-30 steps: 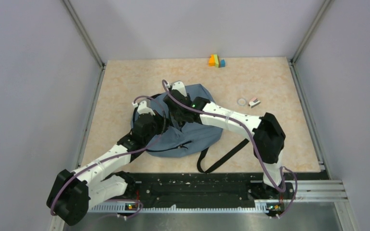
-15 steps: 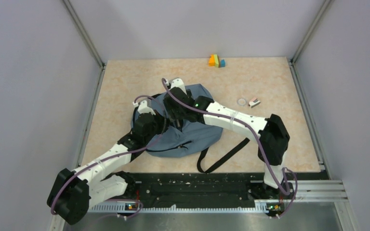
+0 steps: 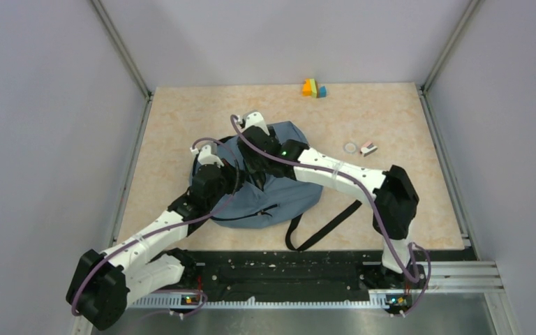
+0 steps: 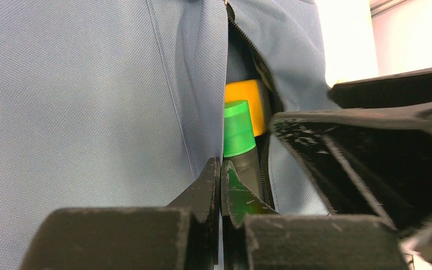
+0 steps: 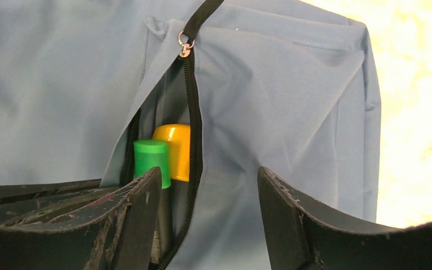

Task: Pack the student bag
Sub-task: Place the stationery in the student bag.

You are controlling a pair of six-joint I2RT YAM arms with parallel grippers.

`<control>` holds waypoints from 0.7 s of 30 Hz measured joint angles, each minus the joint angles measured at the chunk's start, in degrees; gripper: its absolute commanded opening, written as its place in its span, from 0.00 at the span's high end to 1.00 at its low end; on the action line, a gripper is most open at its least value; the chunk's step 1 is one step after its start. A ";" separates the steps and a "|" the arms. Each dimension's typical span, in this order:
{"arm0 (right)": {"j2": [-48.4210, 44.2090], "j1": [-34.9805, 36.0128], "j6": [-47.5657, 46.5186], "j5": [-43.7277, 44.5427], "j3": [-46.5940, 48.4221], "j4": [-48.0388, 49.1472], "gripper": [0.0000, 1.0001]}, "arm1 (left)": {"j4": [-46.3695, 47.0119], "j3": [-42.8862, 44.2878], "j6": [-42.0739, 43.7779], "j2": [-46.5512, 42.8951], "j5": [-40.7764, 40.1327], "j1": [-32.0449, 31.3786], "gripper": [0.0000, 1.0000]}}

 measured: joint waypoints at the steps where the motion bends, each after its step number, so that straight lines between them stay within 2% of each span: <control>1: 0.61 0.00 -0.26 -0.02 0.07 0.04 0.37 | 0.00 0.00 0.00 0.00 0.00 0.00 1.00; 4: 2.75 0.04 -1.09 -0.31 0.35 0.35 0.37 | 0.00 0.00 0.00 0.00 0.00 0.00 1.00; 5: 3.28 0.09 -1.38 -0.26 0.35 0.31 0.42 | 0.00 0.00 0.00 0.00 0.00 0.00 1.00; 11: 6.49 0.33 -3.23 3.54 2.27 0.15 0.89 | -0.24 0.39 0.04 0.00 0.11 0.00 1.00; 13: 6.60 0.33 -3.89 4.15 2.27 0.00 0.98 | -0.57 0.79 0.22 0.00 0.13 0.00 1.00; 14: 6.54 0.33 -3.96 4.31 2.32 0.24 1.00 | -0.94 1.11 0.33 0.00 0.13 0.00 1.00; 21: 3.76 0.33 -3.93 0.50 2.64 0.46 1.00 | -2.21 2.49 1.33 -0.02 0.50 0.00 1.00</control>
